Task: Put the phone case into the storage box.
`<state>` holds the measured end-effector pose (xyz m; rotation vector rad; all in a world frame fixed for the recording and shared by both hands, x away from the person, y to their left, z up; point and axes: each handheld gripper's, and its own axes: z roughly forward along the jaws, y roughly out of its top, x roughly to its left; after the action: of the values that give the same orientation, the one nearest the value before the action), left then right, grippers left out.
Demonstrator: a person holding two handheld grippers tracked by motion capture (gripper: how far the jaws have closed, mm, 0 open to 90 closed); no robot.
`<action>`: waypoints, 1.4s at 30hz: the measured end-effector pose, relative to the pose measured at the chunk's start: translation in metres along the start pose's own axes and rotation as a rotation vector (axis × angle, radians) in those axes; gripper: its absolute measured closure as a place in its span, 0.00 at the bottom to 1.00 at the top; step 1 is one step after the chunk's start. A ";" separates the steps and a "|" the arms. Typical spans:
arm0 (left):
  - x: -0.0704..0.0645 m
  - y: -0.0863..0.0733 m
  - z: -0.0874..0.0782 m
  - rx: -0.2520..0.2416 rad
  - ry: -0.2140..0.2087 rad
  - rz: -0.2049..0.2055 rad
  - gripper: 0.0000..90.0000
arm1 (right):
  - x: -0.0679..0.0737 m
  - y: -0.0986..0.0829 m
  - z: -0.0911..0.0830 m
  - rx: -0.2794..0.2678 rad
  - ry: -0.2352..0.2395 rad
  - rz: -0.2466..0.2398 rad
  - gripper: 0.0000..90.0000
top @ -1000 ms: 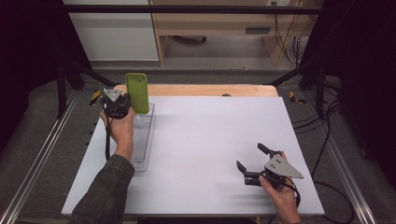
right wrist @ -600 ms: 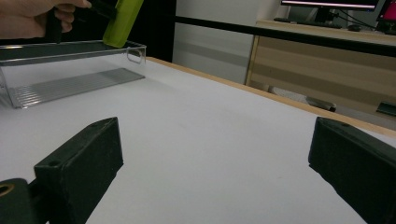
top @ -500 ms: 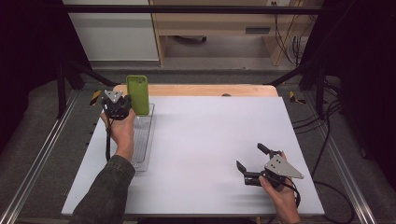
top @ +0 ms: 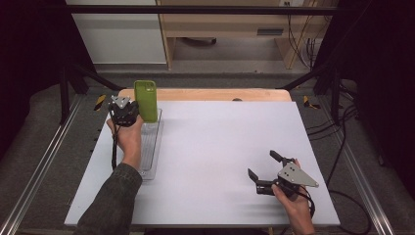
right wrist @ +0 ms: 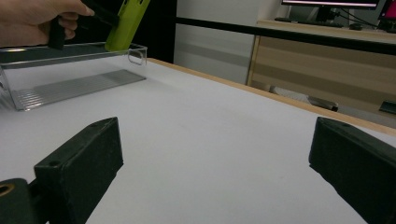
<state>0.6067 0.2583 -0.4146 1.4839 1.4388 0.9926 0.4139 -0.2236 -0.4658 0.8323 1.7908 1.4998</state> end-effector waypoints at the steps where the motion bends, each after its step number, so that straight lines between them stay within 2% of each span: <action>1: 0.000 0.000 0.000 0.001 -0.002 0.000 0.97 | 0.000 0.000 0.000 0.001 0.001 -0.001 0.03; 30: -0.002 -0.005 0.002 0.023 0.002 0.003 0.97 | 0.000 0.000 0.000 0.002 -0.001 -0.001 0.03; 42: -0.003 -0.006 0.003 0.053 0.004 0.022 0.97 | 0.000 0.000 0.000 0.002 -0.004 0.001 0.03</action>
<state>0.6077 0.2550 -0.4215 1.5395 1.4647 0.9781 0.4142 -0.2237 -0.4657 0.8363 1.7902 1.4960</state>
